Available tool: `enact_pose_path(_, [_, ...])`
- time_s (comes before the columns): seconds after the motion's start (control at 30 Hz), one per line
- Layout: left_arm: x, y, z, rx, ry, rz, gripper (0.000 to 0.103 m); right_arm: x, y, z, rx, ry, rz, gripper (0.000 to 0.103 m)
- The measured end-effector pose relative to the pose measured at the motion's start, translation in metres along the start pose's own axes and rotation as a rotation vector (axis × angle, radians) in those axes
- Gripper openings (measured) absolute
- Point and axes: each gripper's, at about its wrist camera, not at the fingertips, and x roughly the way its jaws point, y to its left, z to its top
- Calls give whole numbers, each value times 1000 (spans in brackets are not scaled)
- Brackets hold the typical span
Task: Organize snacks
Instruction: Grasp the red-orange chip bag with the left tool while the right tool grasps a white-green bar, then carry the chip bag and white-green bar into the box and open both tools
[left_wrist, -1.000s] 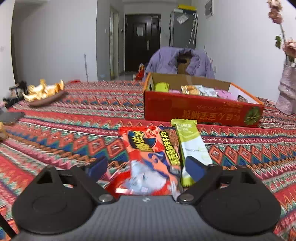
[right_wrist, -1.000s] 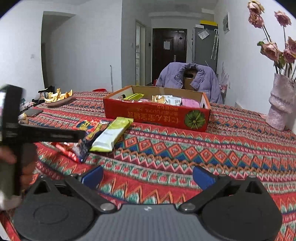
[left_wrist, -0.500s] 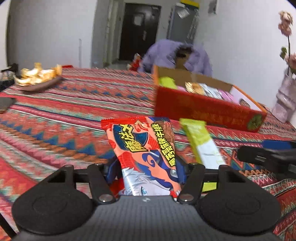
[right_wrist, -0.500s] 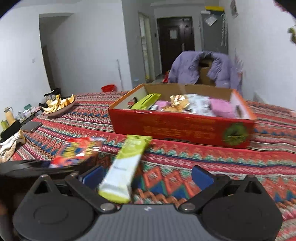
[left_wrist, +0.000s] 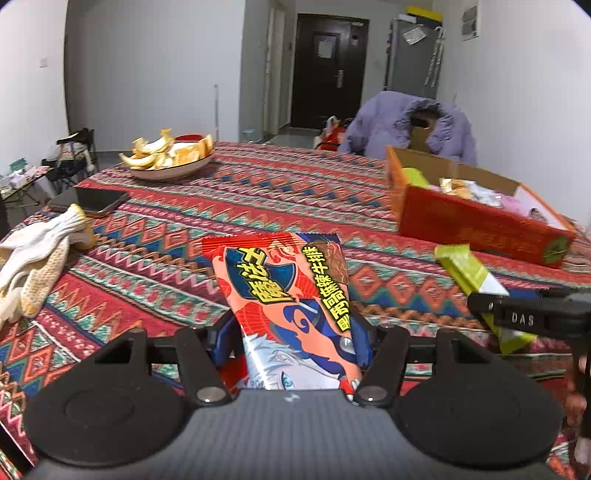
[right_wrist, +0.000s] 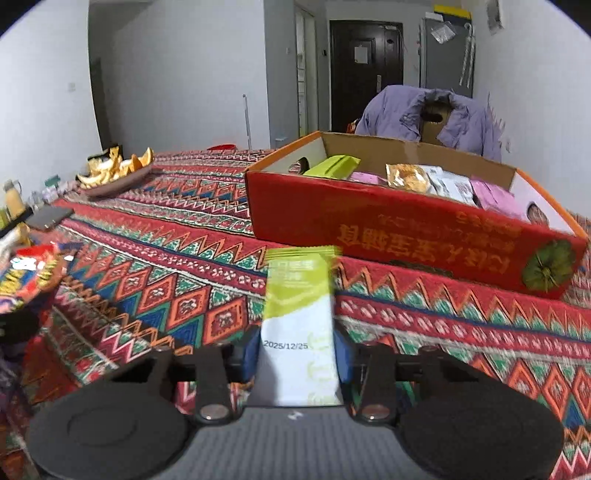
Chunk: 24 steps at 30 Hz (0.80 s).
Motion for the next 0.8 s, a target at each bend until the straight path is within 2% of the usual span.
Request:
enact_pose_path(0.13, [-17, -24, -4, 42, -39, -62, 62, -38, -19, -20, 8, -27, -36, 40])
enact_pose_path(0.27, [-36, -47, -13, 70, -36, -118, 62, -79, -41, -43, 54, -50, -79, 40])
enact_pose_path(0.53, [-61, -97, -35, 139, -18, -196, 62, -153, -70, -86, 127, -122, -53, 38])
enact_pose_path(0.57, [-63, -102, -36, 144, -19, -202, 62, -158, -72, -88, 129, -132, -49, 17])
enact_pose_path(0.6, [-64, -107, -36, 146, -20, -213, 62, -161, -74, -90, 127, -138, -50, 6])
enact_pose_path(0.63, [-63, -110, -36, 144, -20, -221, 62, -164, -76, -91, 128, -141, -50, 3])
enact_pose_path(0.73, [-62, -123, -34, 147, -19, -234, 62, -161, -82, -91, 105, -115, -56, 3])
enact_pose_path(0.8, [-59, -130, -30, 170, -17, -215, 62, -161, -85, -92, 113, -137, -61, 14])
